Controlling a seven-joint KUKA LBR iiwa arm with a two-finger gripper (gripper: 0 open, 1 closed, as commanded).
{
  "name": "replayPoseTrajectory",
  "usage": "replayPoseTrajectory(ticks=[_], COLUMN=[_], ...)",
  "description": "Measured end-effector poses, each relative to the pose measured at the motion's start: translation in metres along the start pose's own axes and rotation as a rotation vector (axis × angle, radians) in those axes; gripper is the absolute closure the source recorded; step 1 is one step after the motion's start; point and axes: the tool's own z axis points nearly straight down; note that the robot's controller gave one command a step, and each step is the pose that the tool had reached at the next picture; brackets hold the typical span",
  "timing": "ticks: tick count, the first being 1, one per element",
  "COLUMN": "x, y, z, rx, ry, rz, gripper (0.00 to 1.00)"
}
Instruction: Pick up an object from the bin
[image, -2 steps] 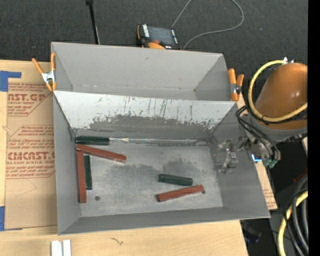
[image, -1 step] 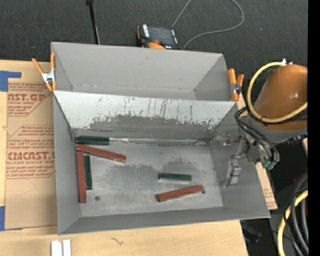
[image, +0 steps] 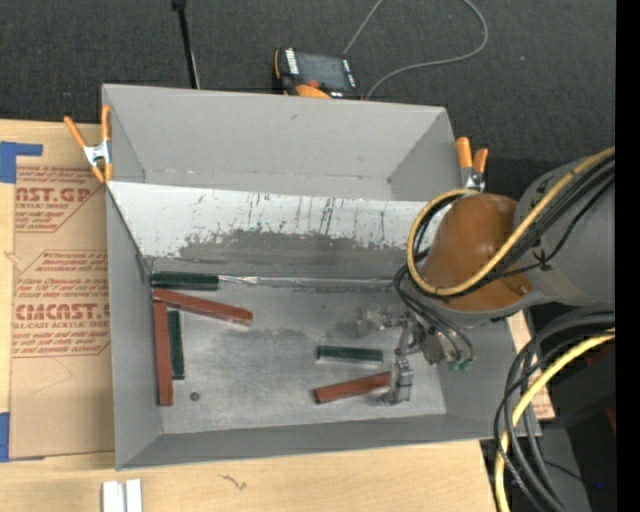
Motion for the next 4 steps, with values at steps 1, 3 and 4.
replayPoseTrajectory(ticks=[1,3,4], x=[0.007,0.037,0.036], y=[0.018,-0.061,-0.056], z=[0.016,-0.039,-0.037], rx=[0.003,0.009,0.004], ry=[-0.004,-0.008,-0.006], rz=[-0.078,-0.167,-0.172], gripper=[0.0,1.0,0.0])
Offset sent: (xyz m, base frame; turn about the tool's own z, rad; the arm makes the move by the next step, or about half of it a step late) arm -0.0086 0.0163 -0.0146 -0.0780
